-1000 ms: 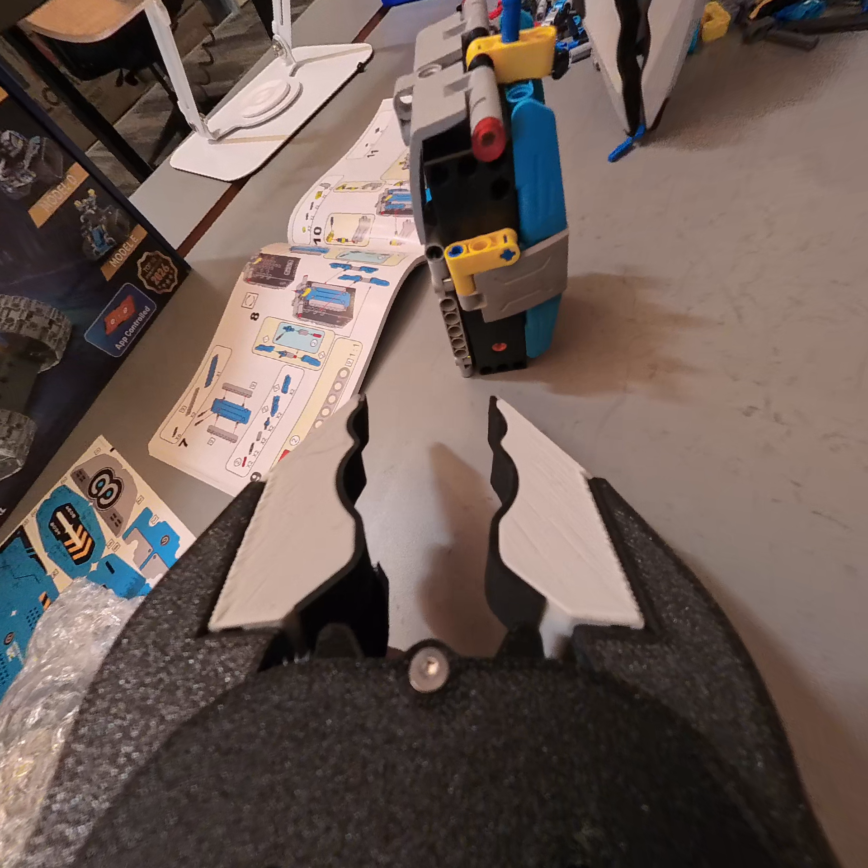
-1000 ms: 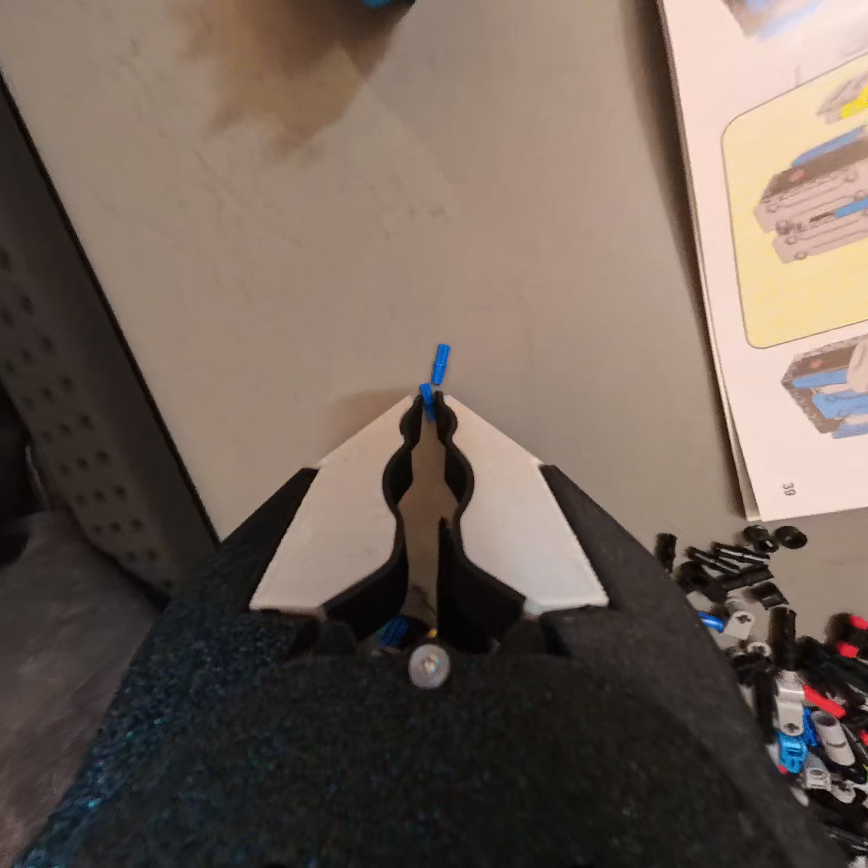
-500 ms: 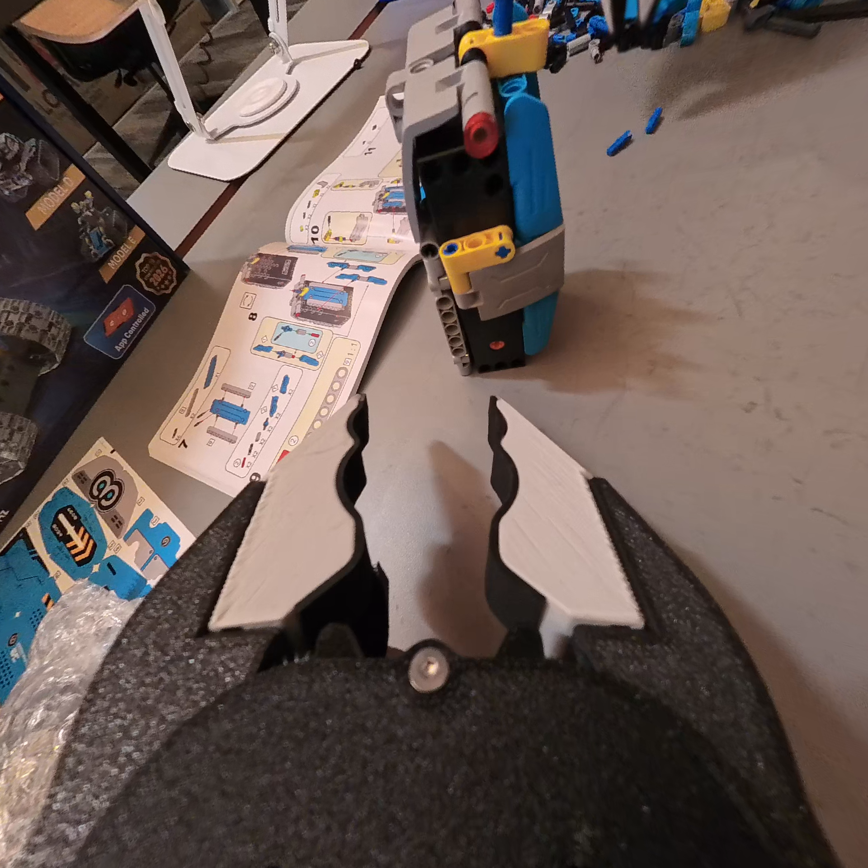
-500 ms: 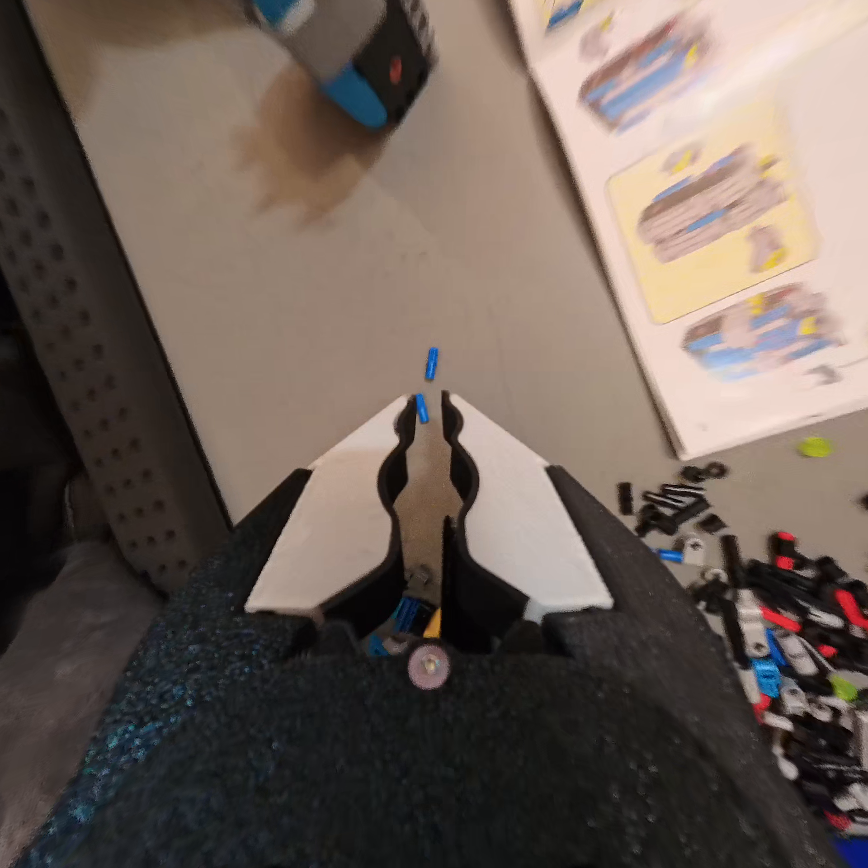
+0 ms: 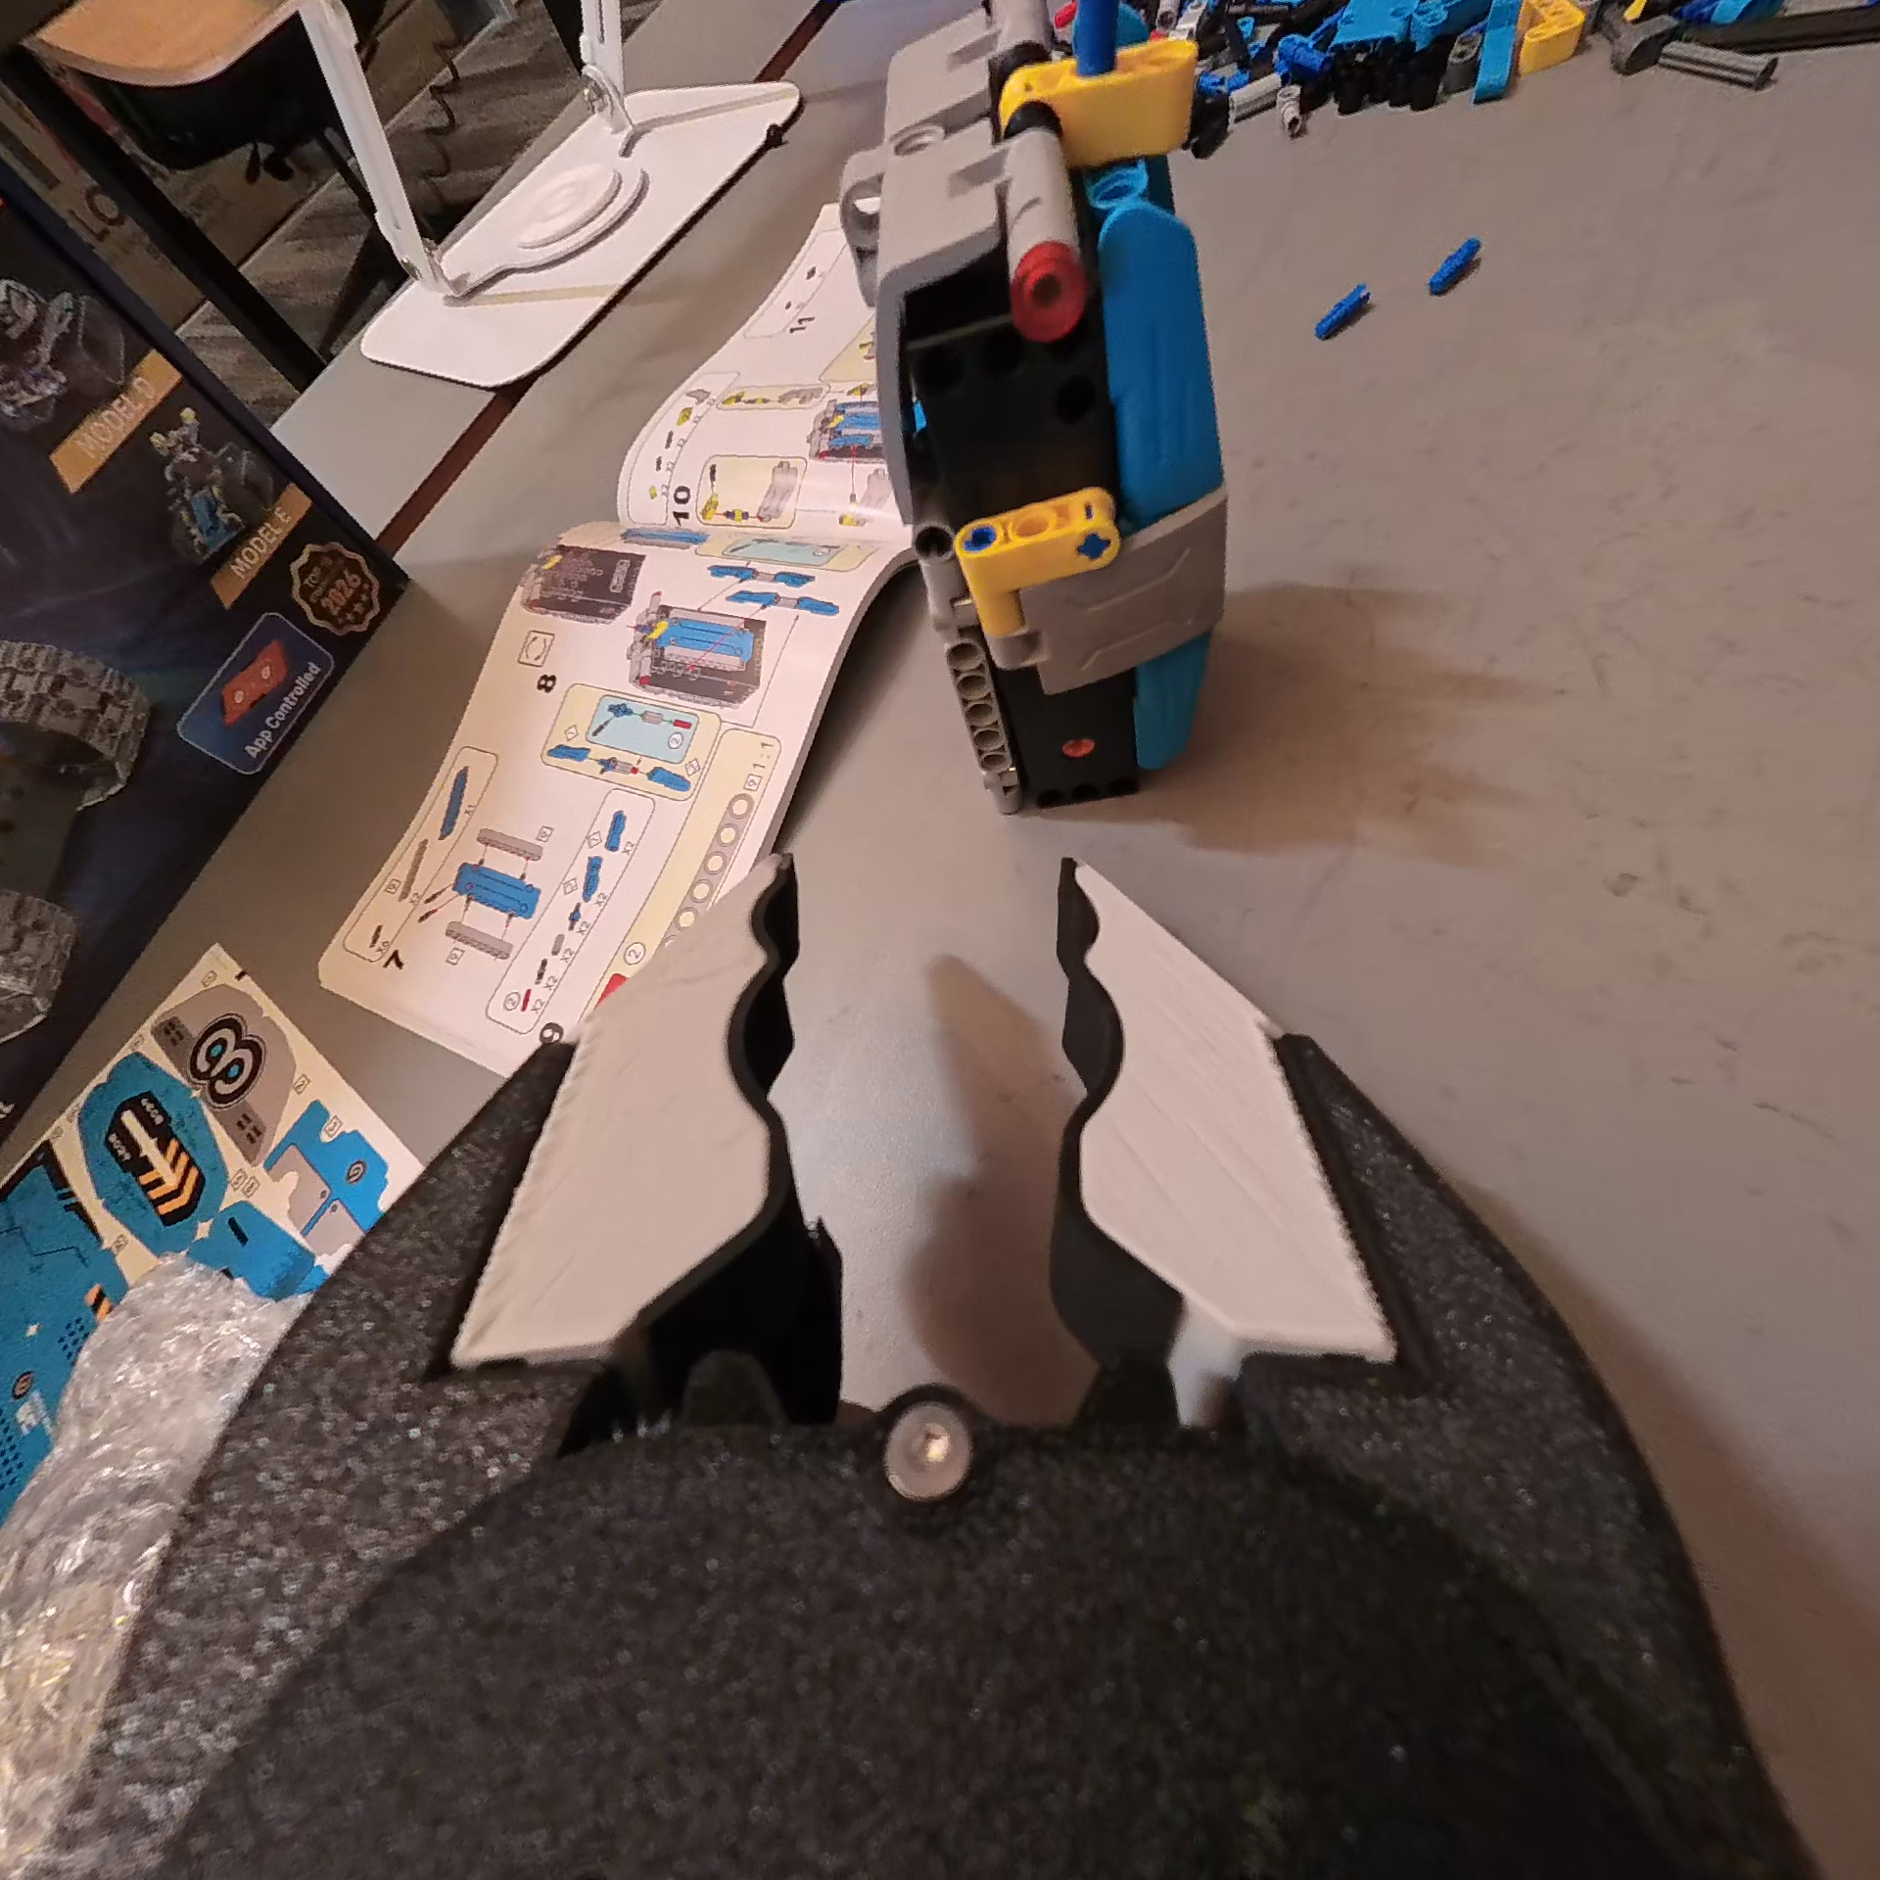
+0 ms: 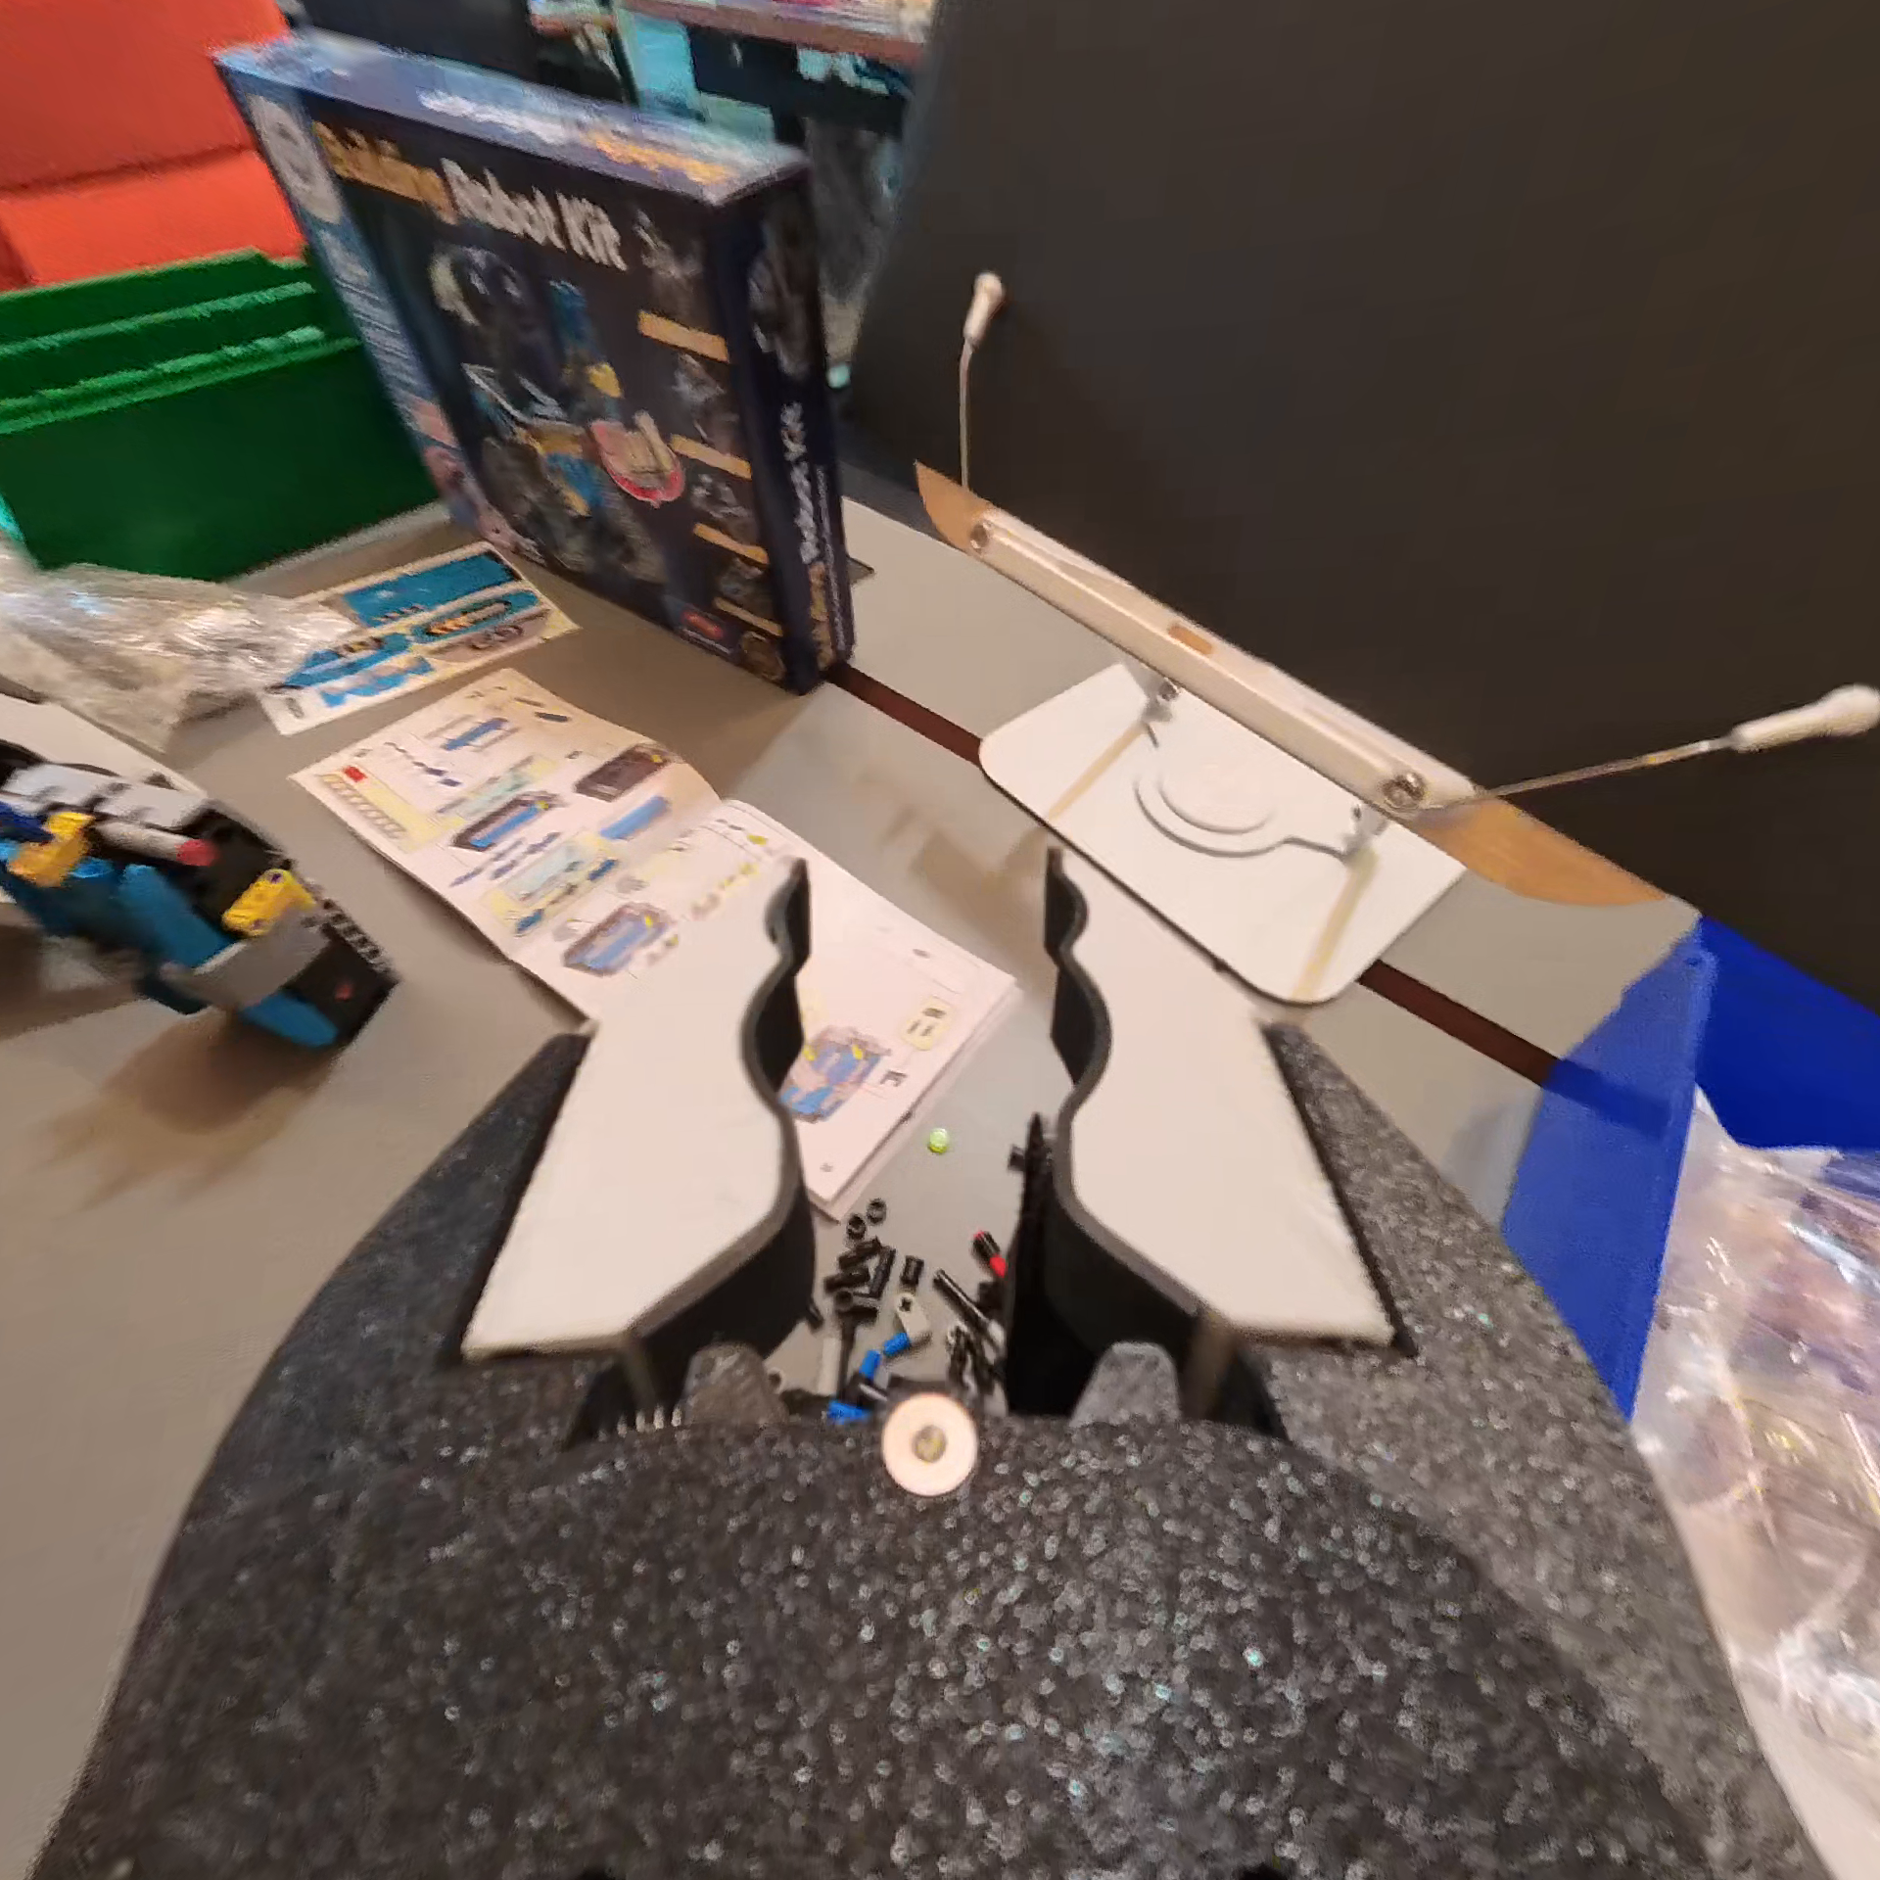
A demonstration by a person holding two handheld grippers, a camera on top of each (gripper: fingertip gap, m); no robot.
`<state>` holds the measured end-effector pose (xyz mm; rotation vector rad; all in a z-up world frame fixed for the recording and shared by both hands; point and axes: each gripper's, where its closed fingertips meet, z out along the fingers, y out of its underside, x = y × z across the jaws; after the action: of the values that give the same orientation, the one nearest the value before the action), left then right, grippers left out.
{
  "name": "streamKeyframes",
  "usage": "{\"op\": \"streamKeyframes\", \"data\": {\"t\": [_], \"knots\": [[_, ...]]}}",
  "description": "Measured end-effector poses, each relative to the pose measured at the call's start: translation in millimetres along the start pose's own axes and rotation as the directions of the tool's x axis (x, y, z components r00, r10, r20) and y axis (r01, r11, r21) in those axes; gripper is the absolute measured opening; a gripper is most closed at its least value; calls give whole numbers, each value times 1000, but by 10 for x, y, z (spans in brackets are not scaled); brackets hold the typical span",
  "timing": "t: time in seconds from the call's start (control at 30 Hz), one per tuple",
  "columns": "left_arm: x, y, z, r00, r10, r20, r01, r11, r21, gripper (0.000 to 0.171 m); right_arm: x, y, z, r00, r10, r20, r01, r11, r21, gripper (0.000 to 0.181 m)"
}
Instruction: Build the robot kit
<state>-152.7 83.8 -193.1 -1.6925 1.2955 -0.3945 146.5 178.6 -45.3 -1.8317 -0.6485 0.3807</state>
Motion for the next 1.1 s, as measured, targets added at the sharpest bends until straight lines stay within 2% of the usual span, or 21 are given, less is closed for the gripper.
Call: {"op": "streamKeyframes", "data": {"t": [0.07,0.17,0.33,0.43,0.6,0.9,1.1], "knots": [[1,-1,0,1000,2,1,-2,1000,0,51,31,98,33,999,43,-11,-43,998,-49,35],[3,-1,-1,1000,3,1,-3,1000,1,51,30,170,63,993,119,15,-117,990,-79,34],[3,2,3,1000,1,-1,-1,1000,-2,51,283,428,58,985,112,-134,-137,971,-195,32],[2,2,3,1000,-1,-2,1,1000,-2,51,292,416,56,983,105,-148,-131,975,-182,14],[3,3,4,1000,0,-2,0,1000,-3,51,291,485,52,977,148,-153,-179,960,-214,24],[3,5,5,1000,-3,-4,3,1000,-4,51,231,645,84,970,200,-134,-232,927,-295,24],[3,10,10,1000,-2,-4,2,1000,-9,51,247,765,33,946,268,-181,-317,882,-350,24]]}}
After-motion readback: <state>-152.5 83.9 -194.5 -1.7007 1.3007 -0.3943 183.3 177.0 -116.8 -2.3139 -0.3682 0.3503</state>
